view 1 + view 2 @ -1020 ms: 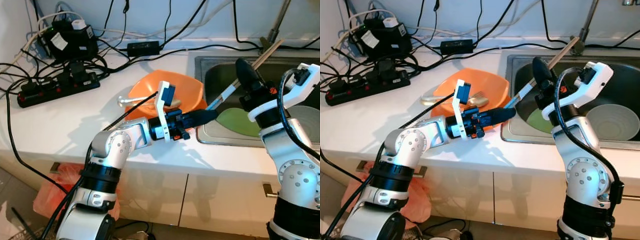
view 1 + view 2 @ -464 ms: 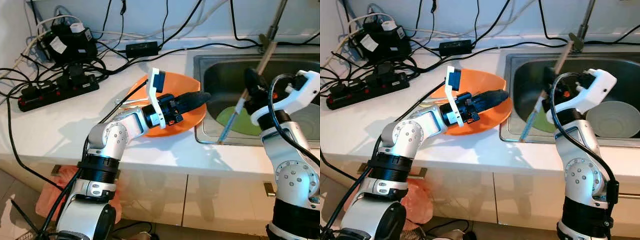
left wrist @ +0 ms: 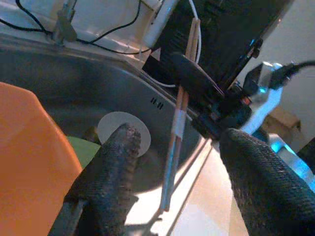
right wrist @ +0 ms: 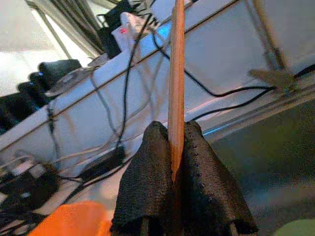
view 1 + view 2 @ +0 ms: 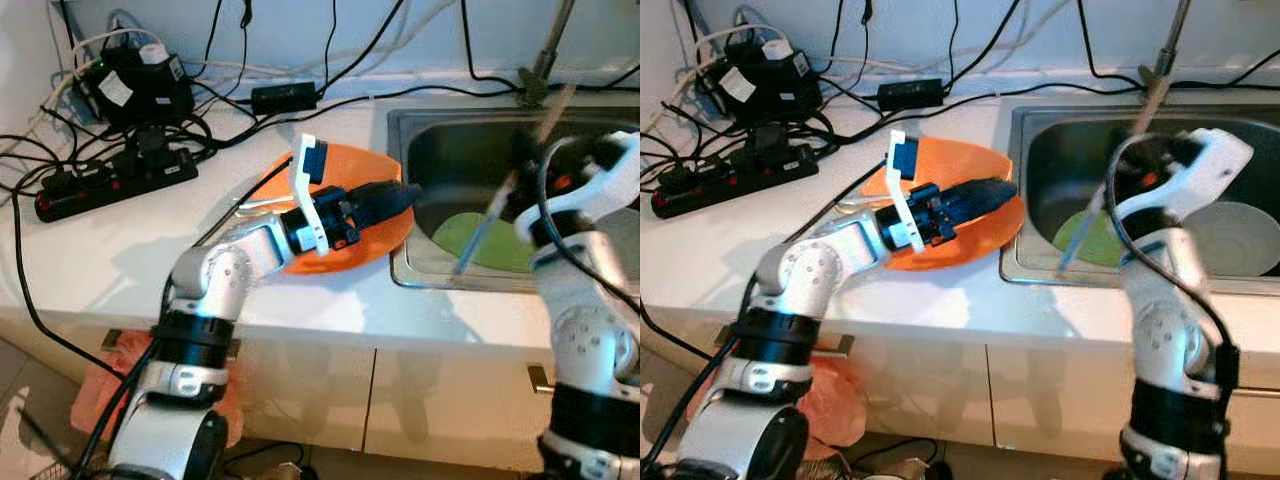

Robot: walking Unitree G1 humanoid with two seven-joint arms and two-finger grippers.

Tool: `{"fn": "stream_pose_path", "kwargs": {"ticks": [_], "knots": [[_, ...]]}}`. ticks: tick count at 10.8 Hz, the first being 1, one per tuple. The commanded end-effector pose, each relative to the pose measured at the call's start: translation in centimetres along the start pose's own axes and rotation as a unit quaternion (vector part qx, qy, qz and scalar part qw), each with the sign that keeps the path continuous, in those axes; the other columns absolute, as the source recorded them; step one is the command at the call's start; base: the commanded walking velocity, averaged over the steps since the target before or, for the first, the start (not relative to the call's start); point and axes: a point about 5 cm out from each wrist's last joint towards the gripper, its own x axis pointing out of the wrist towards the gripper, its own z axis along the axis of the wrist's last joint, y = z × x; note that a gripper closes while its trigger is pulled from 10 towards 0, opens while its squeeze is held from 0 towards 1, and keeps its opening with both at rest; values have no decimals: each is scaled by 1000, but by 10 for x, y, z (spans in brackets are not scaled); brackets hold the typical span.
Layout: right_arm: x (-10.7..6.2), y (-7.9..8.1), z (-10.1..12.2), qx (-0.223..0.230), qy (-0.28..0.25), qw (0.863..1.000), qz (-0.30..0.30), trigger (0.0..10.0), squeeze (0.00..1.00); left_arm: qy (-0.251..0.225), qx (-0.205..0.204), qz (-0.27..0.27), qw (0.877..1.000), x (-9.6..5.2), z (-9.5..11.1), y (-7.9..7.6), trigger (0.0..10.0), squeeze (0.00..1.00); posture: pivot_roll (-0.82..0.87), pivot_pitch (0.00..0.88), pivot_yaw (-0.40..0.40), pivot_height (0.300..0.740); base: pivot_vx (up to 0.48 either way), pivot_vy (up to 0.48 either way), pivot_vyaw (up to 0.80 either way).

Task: Kitchen organization

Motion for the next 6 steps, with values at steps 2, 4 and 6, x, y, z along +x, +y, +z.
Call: {"fn": "stream_pose_path", "kwargs": {"ticks": [2, 4, 6], "knots": [[14, -11, 5, -62, -12, 998, -7, 0, 0, 34, 42, -13, 998, 2, -5, -10, 10000, 1000, 47, 42, 109, 740, 0, 0, 0], [25, -18, 1, -109, 2, 994, 2, 0, 0, 45, 73, -8, 996, 4, -6, -14, 10000, 1000, 53, 42, 103, 740, 0, 0, 0], [36, -28, -12, -172, 48, 984, 27, 0, 0, 73, 127, -14, 989, 3, -7, -21, 10000, 1000, 67, 50, 102, 740, 0, 0, 0]]}}
